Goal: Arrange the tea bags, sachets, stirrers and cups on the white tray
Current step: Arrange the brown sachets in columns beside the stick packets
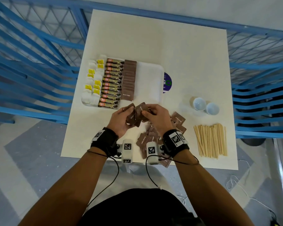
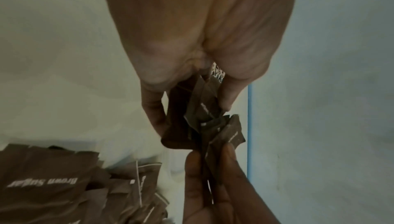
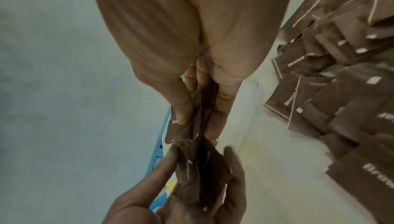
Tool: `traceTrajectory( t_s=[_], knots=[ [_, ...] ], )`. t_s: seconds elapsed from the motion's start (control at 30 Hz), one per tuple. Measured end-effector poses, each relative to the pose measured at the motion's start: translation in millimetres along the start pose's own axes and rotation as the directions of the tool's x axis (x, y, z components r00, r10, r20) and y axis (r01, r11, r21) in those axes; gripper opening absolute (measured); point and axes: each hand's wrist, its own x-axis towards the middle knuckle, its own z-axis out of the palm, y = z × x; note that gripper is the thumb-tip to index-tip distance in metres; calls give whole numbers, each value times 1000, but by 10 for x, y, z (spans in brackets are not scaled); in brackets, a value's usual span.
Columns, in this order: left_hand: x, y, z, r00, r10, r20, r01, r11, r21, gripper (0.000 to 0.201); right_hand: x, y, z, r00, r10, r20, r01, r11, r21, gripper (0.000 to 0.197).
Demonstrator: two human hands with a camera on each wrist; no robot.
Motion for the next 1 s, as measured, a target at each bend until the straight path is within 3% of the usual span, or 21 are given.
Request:
traceTrajectory(
  t_s=[0.13, 0.27, 0.4, 0.7, 1.0],
  knots=[
    [-6, 226, -146, 993, -60, 100, 67, 996, -67, 38, 90, -127, 208, 1000, -5, -4, 5, 997, -72, 22],
    [15, 490, -336, 983, -54, 177, 50, 998, 27, 39, 199, -276, 395, 999, -42, 19, 45, 971, -235, 13],
    [54, 709, -559, 961, -33, 275, -15, 986, 169, 25, 324, -314, 636, 999, -31, -12, 28, 977, -212, 16],
    [204, 939, -888, 984, -32, 175, -16, 964, 265, 35, 467, -382, 902, 995, -22, -100, 1, 977, -212, 2],
    [228, 977, -854, 979, -69, 192, 37, 985, 166, 28, 498, -444, 958, 992, -105, 70, 125, 878, -462, 17]
  ],
)
